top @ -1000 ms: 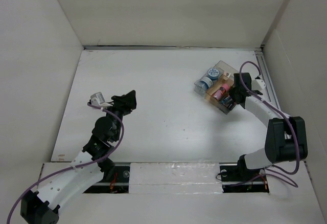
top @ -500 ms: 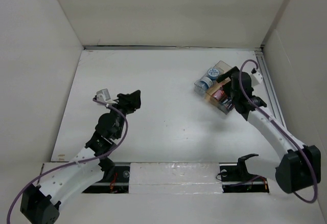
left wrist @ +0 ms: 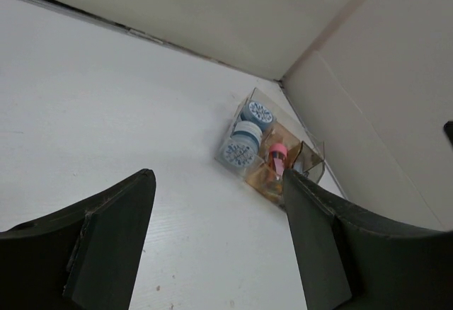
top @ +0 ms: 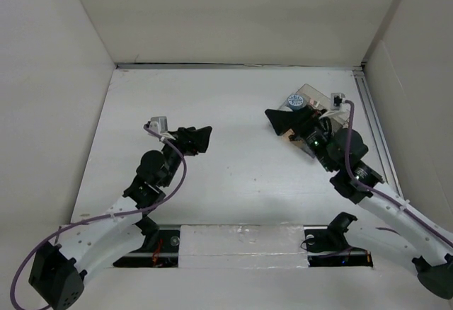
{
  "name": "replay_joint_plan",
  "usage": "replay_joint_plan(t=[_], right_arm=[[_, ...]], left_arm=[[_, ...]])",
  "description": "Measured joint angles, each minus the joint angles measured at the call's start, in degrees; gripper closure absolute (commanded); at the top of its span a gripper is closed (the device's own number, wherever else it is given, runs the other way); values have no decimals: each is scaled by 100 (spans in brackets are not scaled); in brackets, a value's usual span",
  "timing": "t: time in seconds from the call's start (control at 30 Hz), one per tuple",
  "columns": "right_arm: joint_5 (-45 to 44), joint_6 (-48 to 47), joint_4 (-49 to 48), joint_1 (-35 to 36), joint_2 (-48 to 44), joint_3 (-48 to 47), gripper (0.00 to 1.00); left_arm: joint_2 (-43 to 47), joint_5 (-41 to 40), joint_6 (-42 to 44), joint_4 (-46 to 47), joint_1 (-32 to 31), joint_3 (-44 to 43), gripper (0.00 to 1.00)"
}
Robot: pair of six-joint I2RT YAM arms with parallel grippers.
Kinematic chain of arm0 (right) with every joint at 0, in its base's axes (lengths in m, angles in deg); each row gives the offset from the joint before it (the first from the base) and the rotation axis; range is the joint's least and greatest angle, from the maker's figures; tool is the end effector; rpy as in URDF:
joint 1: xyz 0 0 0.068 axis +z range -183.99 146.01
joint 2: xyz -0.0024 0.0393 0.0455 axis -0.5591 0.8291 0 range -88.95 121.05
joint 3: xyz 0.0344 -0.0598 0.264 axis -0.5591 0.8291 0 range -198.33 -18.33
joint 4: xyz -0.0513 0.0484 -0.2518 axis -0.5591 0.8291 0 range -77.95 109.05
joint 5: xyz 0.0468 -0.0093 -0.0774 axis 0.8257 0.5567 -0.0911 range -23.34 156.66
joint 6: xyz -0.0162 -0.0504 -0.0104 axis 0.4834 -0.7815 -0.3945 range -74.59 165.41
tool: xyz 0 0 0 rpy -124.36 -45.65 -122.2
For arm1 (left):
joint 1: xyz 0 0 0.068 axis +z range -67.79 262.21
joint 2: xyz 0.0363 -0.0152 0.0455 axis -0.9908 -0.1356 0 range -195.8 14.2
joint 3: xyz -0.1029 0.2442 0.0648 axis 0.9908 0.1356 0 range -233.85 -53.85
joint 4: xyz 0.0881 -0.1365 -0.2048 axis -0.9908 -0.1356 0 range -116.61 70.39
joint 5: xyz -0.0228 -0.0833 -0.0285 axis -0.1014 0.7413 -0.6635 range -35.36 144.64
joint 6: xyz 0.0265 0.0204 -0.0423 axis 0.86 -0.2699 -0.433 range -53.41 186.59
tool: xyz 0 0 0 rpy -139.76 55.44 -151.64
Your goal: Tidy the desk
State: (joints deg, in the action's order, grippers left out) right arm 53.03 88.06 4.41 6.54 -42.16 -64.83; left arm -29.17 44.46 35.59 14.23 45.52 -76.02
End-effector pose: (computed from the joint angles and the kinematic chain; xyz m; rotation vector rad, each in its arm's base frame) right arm 0.1515 0.1186 0.3786 0.2339 1.5098 1.0076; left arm 0.1518 -0.1053 0.2860 -0.0861 1.4053 -0.8700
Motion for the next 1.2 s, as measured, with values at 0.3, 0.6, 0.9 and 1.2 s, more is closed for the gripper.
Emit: replay_joint_plan(t=[0.3,0.6,0.9,1.2], right_arm=[[1499,-90,-938,883,1860,573,0],[1552,-223,-1248,1443,2949,643,0],[1471,-168,-1862,1473,3276,907,0],[1539,-15,-1880,1473,3541,907,0]], left_arm=[[658,-544,-313,-101,2,-7,29],[337,-721,-538,-728,0,-114,31],[208,-855,-553,-841,2,-470,34],[68,-844,-455,-831,0,-490,33]])
